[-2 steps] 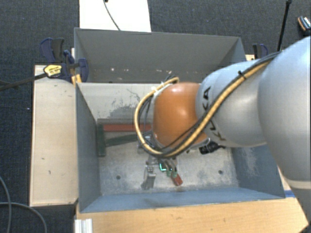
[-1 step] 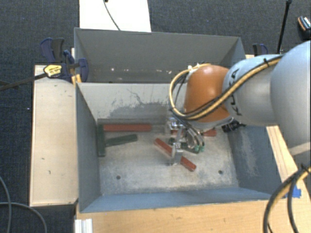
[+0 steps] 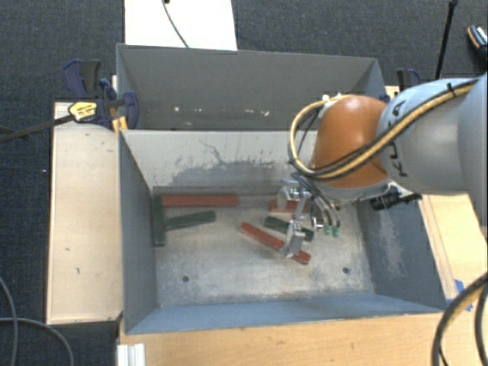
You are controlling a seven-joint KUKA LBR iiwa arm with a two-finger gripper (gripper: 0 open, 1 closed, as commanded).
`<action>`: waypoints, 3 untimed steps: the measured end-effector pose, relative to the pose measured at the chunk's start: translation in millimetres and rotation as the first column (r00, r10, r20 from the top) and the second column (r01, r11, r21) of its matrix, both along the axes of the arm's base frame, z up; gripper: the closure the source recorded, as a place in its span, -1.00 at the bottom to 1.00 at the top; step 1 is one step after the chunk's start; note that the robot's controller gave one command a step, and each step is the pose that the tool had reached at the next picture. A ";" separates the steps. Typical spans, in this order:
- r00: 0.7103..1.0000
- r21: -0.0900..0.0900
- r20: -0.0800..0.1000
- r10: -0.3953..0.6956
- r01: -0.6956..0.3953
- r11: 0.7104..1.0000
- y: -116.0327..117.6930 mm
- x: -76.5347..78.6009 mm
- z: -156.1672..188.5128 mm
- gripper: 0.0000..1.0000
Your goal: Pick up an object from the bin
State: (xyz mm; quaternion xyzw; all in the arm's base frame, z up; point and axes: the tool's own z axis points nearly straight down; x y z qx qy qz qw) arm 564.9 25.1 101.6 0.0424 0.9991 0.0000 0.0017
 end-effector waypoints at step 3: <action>0.987 0.000 -0.005 -0.161 0.161 0.987 -4.4 -26.0 -31.1 -1.00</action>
Offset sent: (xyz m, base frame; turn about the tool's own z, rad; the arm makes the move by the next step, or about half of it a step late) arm -0.0084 0.0092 0.0011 0.0829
